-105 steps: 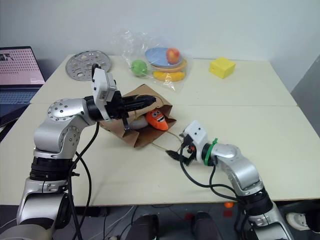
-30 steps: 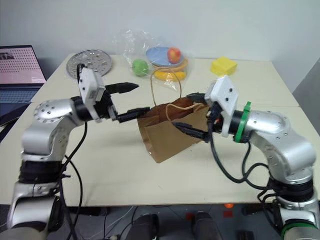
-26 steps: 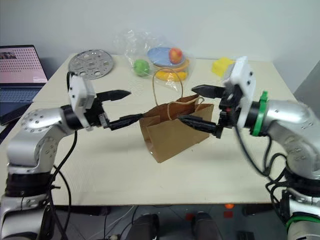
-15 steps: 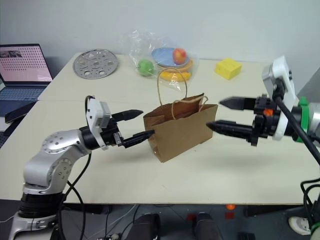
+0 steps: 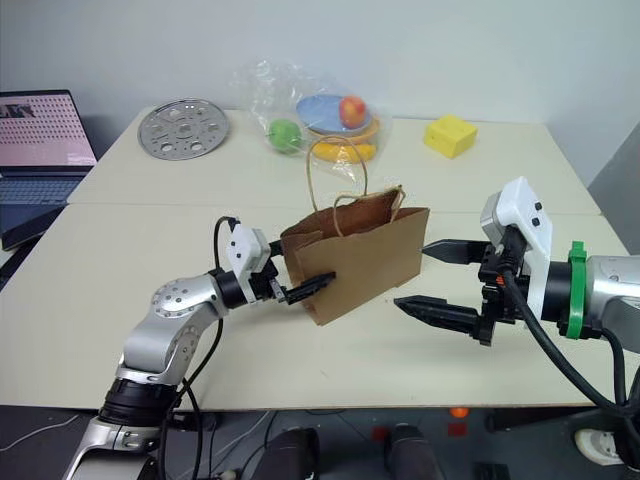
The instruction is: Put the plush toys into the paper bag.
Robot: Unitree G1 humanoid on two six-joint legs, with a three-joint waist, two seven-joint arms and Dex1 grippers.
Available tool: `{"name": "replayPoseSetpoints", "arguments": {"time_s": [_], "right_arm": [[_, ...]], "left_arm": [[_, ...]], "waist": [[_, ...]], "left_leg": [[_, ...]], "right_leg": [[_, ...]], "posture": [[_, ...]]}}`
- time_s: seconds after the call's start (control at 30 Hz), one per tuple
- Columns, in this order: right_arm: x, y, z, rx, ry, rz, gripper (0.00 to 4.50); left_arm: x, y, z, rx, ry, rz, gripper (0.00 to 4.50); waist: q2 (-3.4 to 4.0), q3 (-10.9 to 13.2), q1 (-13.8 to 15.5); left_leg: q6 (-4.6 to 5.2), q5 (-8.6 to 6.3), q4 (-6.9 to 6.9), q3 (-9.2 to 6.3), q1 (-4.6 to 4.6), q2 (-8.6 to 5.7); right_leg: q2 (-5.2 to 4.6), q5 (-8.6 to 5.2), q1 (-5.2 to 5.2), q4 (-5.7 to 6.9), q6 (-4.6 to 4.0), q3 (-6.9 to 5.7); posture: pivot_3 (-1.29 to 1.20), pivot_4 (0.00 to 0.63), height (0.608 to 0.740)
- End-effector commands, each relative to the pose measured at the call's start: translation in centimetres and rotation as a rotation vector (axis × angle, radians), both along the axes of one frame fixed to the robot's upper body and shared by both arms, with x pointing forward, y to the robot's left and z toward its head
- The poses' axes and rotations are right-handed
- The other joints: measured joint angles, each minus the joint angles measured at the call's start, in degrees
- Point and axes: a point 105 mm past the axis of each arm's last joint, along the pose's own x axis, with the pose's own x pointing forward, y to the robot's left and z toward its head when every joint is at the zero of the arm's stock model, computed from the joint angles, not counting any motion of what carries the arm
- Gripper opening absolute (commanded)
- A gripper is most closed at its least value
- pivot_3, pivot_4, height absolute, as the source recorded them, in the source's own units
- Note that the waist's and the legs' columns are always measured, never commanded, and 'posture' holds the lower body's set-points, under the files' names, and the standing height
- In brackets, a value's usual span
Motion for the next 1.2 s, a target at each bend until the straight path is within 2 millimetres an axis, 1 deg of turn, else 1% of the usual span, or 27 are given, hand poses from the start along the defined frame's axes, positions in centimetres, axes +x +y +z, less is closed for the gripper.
{"name": "replayPoseSetpoints", "arguments": {"time_s": [0.03,0.27,0.4,0.47,0.57,0.63,0.7,0.73,0.83,0.9,0.93,1.0,1.1,1.2], "right_arm": [[-0.2,0.4,0.4,-0.012,-0.055,0.008,4.50],[-0.1,0.6,0.3,-0.015,-0.066,0.019,4.50],[0.2,0.5,0.0,0.007,-0.060,0.006,4.50],[0.2,0.6,-0.3,0.006,-0.059,0.000,4.50],[0.2,0.5,-0.2,0.011,-0.066,-0.008,4.50],[0.4,-0.1,0.6,0.014,-0.082,-0.033,4.50],[0.2,-0.7,1.2,-0.013,-0.085,-0.043,4.50],[0.1,-1.0,1.4,-0.023,-0.082,-0.044,4.50],[-0.2,-1.6,1.8,-0.043,-0.061,-0.051,4.50],[-0.3,-2.4,2.1,-0.062,-0.043,-0.067,4.50],[-0.4,-2.7,2.3,-0.064,-0.034,-0.077,4.50],[-0.6,-3.0,2.6,-0.080,-0.028,-0.089,4.50],[-0.9,-2.8,2.5,-0.078,-0.016,-0.090,4.50],[-1.2,-2.9,2.2,-0.077,0.001,-0.105,4.50]], "left_arm": [[-0.1,-0.6,1.5,-0.038,-0.053,-0.022,3.38],[-0.2,-0.6,1.3,-0.027,-0.040,-0.027,1.24],[0.1,0.0,0.5,-0.027,-0.012,-0.013,0.02],[0.5,0.1,0.4,-0.031,0.001,-0.017,0.02],[0.8,-0.1,0.4,-0.018,0.007,-0.035,0.02],[1.6,-0.3,1.8,-0.041,0.000,-0.080,0.02],[2.4,-0.4,3.8,-0.057,-0.010,-0.174,0.02],[2.7,-0.4,4.3,-0.058,-0.012,-0.209,0.02],[2.9,-0.5,4.7,-0.028,0.013,-0.341,0.02],[3.1,-1.0,5.0,-0.012,0.038,-0.436,0.02],[3.3,-1.4,5.0,-0.008,0.059,-0.486,0.02],[3.3,-2.1,4.4,0.012,0.101,-0.562,0.02],[3.6,-2.4,3.1,0.044,0.121,-0.591,0.02],[3.8,-3.2,1.6,0.076,0.132,-0.599,0.02]], "waist": [[0.00,0.0,0.0],[0.00,0.0,0.0],[0.00,0.0,0.0],[0.00,0.0,0.0],[0.00,0.0,0.0],[0.00,0.0,0.0],[-0.01,0.0,0.4],[-0.02,0.0,0.6],[-0.03,0.0,0.6],[-0.02,0.0,0.6],[-0.02,0.0,0.5],[-0.02,0.0,0.6],[-0.02,0.0,0.6],[-0.02,0.0,0.5]], "left_leg": [[0.00,0.00,0.00,0.00,0.00,0.00],[0.00,0.00,0.00,-0.01,0.00,0.00],[0.00,0.00,0.00,-0.01,0.00,0.00],[0.00,0.00,0.00,-0.02,0.00,0.00],[0.00,0.00,0.00,-0.02,0.01,-0.01],[0.00,0.00,0.02,-0.01,0.00,-0.02],[0.00,0.01,0.05,-0.04,-0.01,-0.04],[0.01,0.01,0.08,-0.05,-0.03,-0.07],[0.01,0.01,0.06,0.06,-0.06,-0.06],[0.10,-0.05,0.01,0.08,-0.06,-0.07],[0.13,-0.08,-0.01,0.07,-0.11,-0.06],[0.18,-0.10,-0.04,0.03,-0.20,-0.05],[0.29,-0.17,-0.04,0.00,-0.34,-0.05],[0.35,-0.21,-0.03,0.00,-0.40,-0.05]], "right_leg": [[0.00,0.00,0.00,0.00,0.00,0.00],[0.01,0.00,0.00,0.00,0.00,-0.02],[0.00,0.00,0.00,0.00,0.00,-0.01],[0.00,0.00,0.01,0.00,0.00,-0.02],[0.00,0.00,0.00,0.01,0.00,-0.02],[0.01,0.00,0.01,0.02,0.00,-0.02],[0.02,0.01,0.01,0.02,-0.03,-0.06],[0.02,-0.01,0.00,0.03,-0.07,-0.08],[0.02,-0.02,0.01,-0.12,-0.15,-0.04],[0.01,0.04,0.06,-0.28,-0.05,-0.03],[0.02,0.07,0.06,-0.40,-0.01,-0.06],[0.05,0.10,0.05,-0.52,0.03,-0.11],[0.06,0.11,0.01,-0.65,0.04,-0.14],[0.06,0.10,-0.03,-0.66,0.06,-0.13]], "posture": [[0.00,0.150,0.740],[0.00,0.150,0.740],[0.00,0.150,0.740],[0.00,0.150,0.740],[0.00,0.150,0.740],[0.00,0.150,0.740],[0.00,0.150,0.740],[0.00,0.150,0.740],[0.00,0.150,0.740],[0.00,0.150,0.740],[0.00,0.150,0.740],[0.00,0.150,0.740],[0.00,0.150,0.740],[0.00,0.150,0.740]]}}
